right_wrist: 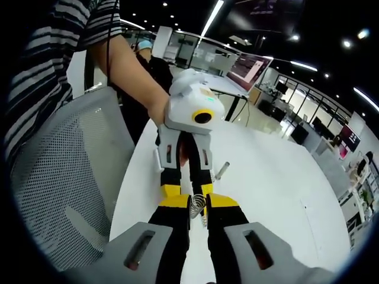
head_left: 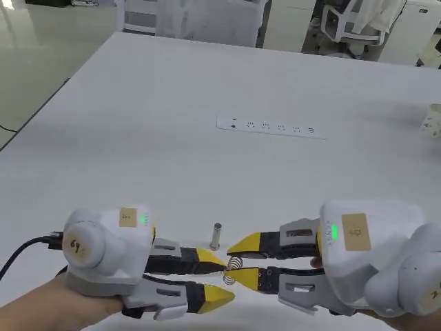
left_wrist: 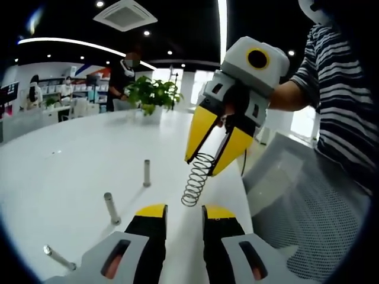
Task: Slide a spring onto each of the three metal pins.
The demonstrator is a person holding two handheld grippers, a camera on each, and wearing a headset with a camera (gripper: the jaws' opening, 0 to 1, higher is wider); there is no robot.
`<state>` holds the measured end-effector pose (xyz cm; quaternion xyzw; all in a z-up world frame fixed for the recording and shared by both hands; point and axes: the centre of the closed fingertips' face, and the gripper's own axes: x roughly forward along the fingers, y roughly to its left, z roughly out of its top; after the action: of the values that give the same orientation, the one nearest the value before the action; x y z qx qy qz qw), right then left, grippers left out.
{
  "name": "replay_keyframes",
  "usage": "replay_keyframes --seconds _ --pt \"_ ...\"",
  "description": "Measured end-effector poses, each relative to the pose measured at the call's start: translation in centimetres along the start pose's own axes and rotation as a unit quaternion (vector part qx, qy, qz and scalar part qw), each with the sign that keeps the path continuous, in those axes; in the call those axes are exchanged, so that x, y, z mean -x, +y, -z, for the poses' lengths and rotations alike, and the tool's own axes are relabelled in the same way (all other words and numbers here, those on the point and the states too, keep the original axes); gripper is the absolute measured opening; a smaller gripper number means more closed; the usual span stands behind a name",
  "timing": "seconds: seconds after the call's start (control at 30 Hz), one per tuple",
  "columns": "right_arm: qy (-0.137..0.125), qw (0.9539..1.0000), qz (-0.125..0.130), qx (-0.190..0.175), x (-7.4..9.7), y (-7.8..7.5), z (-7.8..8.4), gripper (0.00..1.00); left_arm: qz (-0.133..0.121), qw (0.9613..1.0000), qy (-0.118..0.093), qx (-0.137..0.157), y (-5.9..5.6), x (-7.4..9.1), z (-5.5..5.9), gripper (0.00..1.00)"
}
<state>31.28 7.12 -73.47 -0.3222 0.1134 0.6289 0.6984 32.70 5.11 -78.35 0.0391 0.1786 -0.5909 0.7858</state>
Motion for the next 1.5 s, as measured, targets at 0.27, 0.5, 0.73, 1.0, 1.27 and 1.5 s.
replay_keyframes --seconds 0.27,0.5,0.73,1.0,1.27,1.5 --pt "0.006 1.0000 0.001 0.000 0.1 0.1 0.4 0.07 -0.009 0.9999 -0.005 0.005 0.2 0.2 -0.2 0.23" --pt "0.017 0.9998 0.008 0.001 0.1 0.0 0.9 0.07 -0.008 0.9997 -0.009 0.021 0.1 0.3 0.0 0.29" --pt "0.032 0.9993 0.019 0.001 0.2 -0.5 1.7 0.07 -0.021 0.9993 0.002 0.030 0.3 1.1 0.9 0.43" --pt "0.034 0.9991 0.025 -0.003 0.2 -0.8 2.0 0.07 -0.044 0.9982 0.000 0.041 1.1 2.5 1.6 0.49" --pt "0.034 0.9988 0.034 -0.007 0.2 -1.3 2.1 0.07 -0.066 0.9956 -0.011 0.065 1.6 3.7 1.9 0.59" --pt "0.036 0.9981 0.048 -0.012 0.6 -2.0 2.6 0.07 -0.097 0.9910 -0.012 0.092 2.4 5.3 3.0 0.70"
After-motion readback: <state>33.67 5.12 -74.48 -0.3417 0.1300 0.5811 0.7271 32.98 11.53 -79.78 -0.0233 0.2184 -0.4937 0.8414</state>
